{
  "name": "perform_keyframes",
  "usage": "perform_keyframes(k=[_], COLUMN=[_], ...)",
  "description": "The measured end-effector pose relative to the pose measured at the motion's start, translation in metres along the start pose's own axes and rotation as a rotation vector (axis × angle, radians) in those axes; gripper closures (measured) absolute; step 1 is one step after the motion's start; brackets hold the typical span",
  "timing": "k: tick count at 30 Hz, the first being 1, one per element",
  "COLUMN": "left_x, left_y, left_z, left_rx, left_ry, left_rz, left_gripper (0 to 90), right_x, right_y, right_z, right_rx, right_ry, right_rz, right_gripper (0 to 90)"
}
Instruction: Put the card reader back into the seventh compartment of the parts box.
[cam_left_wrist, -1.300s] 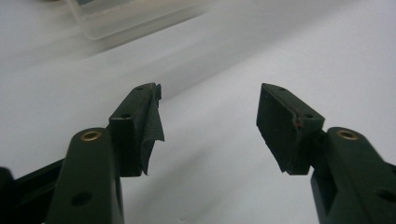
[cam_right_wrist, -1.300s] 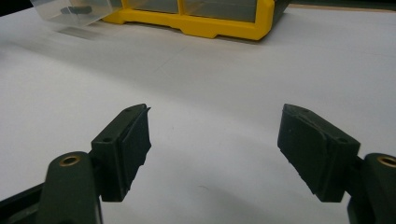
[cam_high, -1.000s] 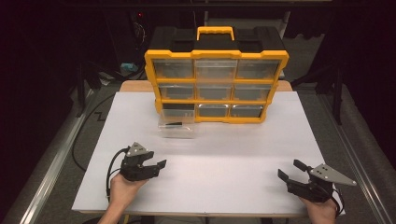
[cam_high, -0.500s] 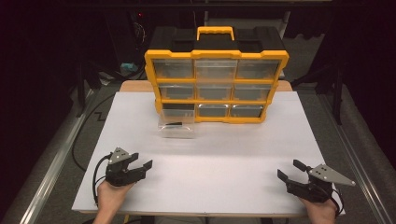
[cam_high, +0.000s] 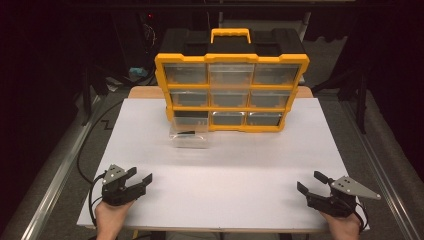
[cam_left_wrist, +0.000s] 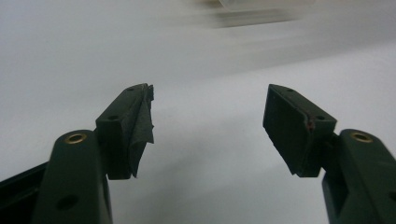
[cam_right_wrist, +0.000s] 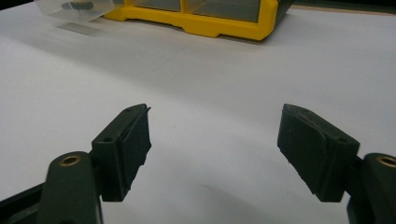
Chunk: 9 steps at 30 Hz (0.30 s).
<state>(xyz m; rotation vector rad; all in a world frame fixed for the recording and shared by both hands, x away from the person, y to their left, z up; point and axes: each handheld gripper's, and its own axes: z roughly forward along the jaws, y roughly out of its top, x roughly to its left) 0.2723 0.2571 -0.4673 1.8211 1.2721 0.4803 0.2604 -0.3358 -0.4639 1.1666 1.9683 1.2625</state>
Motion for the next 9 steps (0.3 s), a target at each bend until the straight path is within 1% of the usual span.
perform_keyframes(k=[5,9], left_x=[0.0023,0.0032], left_y=[-0.0029,-0.0033], left_z=[-0.0039,-0.0037], left_rx=[-0.020,-0.020], left_ry=[-0.003,-0.005], left_rz=[-0.026,-0.032], left_gripper=[33.7,33.7], right_x=[0.0004,0.0001], right_y=[0.0000,0.0001], right_z=[0.0000,0.0001], right_rx=[0.001,0.001], right_ry=[0.002,0.001], right_rz=[0.002,0.005], right_gripper=[25.9,25.8])
